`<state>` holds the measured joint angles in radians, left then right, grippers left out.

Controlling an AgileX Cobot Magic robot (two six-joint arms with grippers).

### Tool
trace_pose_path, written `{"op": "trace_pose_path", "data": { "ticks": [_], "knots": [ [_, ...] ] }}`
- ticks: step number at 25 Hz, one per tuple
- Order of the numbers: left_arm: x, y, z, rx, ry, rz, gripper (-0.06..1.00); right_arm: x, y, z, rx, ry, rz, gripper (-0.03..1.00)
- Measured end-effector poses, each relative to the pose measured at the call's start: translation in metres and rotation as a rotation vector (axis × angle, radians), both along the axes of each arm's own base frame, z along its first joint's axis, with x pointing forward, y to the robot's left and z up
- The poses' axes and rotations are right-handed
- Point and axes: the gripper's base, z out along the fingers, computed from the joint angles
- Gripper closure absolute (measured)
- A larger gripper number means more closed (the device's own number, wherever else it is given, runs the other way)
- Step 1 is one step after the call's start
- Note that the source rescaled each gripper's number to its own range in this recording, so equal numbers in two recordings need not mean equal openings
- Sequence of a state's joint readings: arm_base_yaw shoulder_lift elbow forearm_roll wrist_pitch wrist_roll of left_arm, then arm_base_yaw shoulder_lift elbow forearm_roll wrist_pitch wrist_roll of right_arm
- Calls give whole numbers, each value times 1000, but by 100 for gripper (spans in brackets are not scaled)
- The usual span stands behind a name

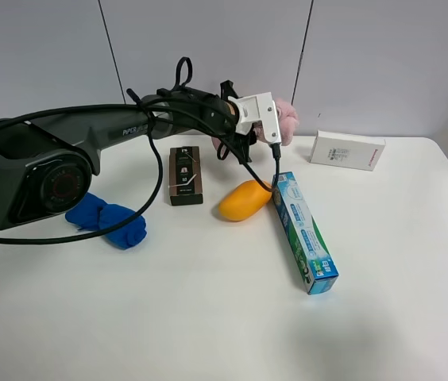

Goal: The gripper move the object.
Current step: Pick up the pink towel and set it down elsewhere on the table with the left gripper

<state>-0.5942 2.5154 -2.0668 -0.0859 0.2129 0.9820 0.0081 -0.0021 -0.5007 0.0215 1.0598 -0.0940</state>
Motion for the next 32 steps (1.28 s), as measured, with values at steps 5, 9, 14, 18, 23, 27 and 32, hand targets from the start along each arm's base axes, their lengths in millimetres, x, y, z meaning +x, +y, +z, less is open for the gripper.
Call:
{"op": "trace_pose_path", "data": {
  "ticks": [5,9,14,18,23,27,32],
  "knots": [
    [-2,-2,-8,-32,50,20,89,0,0,0,0,0,0,-3],
    [-3,-3,-9,-68,96,50,33,0,0,0,0,0,0,-3],
    [-3,-3,-9,-81,105,60,19,0,0,0,0,0,0,-3],
    [-3,-3,-9,-97,117,73,18,0,0,0,0,0,0,-3],
    [-5,-2,-6,-88,137,73,18,0,0,0,0,0,0,-3],
    [-15,-4,27,-88,177,65,18,0,0,0,0,0,0,-3],
    [-46,-4,100,-155,286,98,18,0,0,0,0,0,0,-3]
  ]
}}
